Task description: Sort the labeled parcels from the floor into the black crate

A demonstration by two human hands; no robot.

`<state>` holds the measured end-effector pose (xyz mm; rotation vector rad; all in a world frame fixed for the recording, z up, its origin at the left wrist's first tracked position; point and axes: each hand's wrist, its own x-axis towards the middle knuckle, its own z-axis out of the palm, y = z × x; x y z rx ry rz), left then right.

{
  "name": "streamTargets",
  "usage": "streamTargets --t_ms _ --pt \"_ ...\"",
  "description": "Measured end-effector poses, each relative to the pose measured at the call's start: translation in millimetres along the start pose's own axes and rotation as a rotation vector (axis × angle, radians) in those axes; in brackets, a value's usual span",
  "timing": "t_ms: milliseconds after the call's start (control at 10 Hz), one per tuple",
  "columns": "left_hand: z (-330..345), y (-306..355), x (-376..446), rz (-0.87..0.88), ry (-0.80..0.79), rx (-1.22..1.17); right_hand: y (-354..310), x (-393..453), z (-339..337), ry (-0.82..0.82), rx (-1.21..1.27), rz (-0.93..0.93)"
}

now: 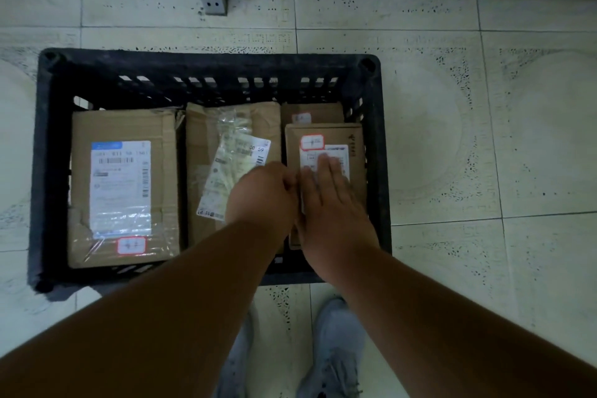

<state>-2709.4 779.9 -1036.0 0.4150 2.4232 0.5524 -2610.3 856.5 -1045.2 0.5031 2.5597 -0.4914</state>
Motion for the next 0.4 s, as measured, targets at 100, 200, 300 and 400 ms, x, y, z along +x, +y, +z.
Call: streamTargets --t_ms 100,200,300,400 --pt "3.4 0.7 3.5 0.049 -0.106 0.134 -1.1 3.6 -4.4 -0.062 -0.025 0.038" --pt "-11.8 8.2 2.4 0.127 -0.191 0.216 -11.4 11.3 -40.5 -0.127 -0.020 0.048" --pt "-42.3 21.0 -12.5 0.077 -0.151 0.175 -23.8 6.6 -93.5 -0.093 -0.027 0.052" --pt "-101.5 45.6 -37.0 0.135 0.138 0.071 -40.4 -5.5 -158.5 0.063 -0.045 0.014"
